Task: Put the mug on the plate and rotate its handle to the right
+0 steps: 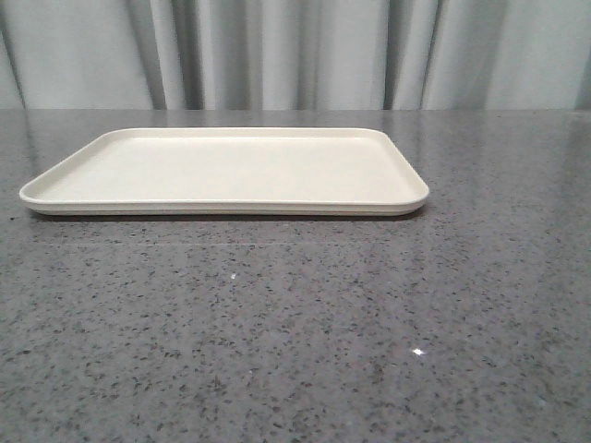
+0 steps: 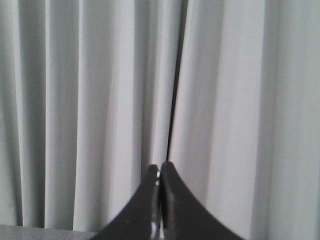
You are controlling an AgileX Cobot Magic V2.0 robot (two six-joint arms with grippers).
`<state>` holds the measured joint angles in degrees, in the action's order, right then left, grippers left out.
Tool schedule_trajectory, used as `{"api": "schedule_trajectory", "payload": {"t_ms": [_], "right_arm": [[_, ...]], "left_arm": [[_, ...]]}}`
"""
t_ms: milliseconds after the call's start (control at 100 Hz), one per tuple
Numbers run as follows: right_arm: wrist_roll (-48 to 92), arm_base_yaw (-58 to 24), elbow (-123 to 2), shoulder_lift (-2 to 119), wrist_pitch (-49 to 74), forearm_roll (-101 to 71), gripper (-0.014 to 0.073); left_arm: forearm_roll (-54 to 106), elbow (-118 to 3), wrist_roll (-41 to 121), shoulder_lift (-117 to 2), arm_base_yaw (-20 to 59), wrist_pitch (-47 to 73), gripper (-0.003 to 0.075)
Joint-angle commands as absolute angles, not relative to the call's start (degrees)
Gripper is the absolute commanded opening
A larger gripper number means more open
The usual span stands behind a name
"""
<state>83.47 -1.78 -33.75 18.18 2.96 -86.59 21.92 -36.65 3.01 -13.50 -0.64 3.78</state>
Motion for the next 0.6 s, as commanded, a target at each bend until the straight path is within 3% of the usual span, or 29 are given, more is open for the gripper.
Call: {"api": "schedule_trajectory", "payload": {"t_ms": [0, 260, 590], "right_arm": [[85.6, -1.6, -37.2, 20.3, 4.4, -86.8, -0.0066], [85.6, -1.6, -38.4, 20.4, 6.6, -86.8, -0.004], [85.6, -1.6, -38.4, 20.4, 5.8, -86.8, 0.0178]], "left_arm": [[21.6, -41.3, 2.7, -17.1, -0.3, 2.6, -0.002], [21.5, -50.2, 2.7, -24.2, -0.3, 5.9, -0.002], [21.5, -60.8, 2.8, -31.2, -0.3, 12.9, 0.0004]]}}
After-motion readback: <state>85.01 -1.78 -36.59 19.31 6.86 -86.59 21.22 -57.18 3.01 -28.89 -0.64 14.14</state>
